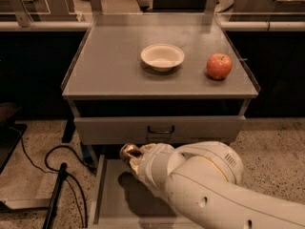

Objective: Place orange can into middle drawer

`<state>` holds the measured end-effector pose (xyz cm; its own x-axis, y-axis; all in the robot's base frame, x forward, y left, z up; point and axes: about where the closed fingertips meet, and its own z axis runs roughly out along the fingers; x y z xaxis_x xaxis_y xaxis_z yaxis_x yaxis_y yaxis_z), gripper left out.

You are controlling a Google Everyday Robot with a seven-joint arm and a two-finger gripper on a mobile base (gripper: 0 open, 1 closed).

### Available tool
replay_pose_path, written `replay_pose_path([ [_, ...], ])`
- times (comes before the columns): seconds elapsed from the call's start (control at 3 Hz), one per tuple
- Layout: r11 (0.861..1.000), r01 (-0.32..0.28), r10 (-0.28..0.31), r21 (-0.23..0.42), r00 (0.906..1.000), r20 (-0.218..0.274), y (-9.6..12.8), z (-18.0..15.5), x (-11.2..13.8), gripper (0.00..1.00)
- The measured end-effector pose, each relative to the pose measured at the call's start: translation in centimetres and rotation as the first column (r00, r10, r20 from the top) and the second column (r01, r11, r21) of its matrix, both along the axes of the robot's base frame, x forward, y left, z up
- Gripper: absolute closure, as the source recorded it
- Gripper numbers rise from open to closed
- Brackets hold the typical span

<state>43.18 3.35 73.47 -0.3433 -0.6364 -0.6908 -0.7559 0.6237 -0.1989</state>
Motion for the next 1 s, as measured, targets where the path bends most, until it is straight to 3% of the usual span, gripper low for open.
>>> replay_pose_path([
  [1.0, 0.980, 0.092, -0.082, 0.177, 0.9944, -0.067, -1.5, -6.2, 0.3, 1.00],
])
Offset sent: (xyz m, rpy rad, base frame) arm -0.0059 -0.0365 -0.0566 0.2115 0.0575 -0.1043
